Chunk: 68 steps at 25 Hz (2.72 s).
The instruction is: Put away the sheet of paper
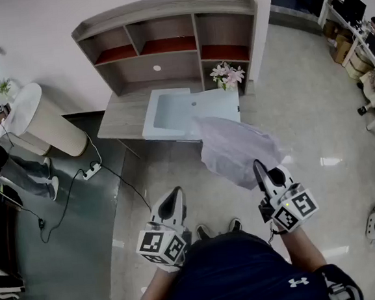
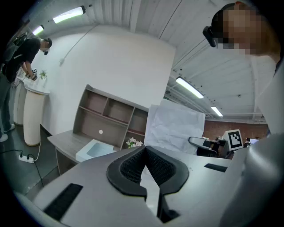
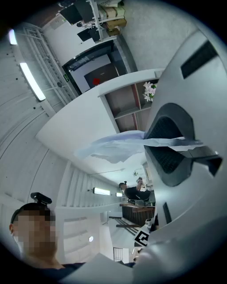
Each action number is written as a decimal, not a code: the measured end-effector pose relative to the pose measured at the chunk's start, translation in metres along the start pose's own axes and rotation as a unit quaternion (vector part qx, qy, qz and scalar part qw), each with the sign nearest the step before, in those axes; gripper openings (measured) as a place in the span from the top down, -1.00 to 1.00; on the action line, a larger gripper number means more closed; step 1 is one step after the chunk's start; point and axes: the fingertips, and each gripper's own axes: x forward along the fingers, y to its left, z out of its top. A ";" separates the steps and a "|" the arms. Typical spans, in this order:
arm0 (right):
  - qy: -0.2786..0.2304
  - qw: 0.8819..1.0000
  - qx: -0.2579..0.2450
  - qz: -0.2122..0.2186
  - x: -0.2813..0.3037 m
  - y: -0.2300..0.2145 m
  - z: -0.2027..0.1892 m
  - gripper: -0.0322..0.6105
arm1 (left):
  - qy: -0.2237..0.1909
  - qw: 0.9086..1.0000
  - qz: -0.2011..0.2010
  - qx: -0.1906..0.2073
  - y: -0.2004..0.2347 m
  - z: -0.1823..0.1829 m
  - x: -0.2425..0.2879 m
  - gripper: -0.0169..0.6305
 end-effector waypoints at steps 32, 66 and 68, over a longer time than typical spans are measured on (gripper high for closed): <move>-0.015 0.991 0.100 -0.085 0.031 0.053 -0.025 0.83 | 0.003 0.998 -0.015 -0.053 0.122 -0.011 -0.063 0.90; 0.023 0.986 0.160 -0.046 0.182 -0.119 -0.036 0.83 | 0.020 0.997 0.062 -0.031 0.157 0.035 0.115 0.90; 0.026 0.985 0.164 -0.039 0.190 -0.128 -0.038 0.83 | 0.021 0.997 0.068 -0.028 0.156 0.037 0.125 0.90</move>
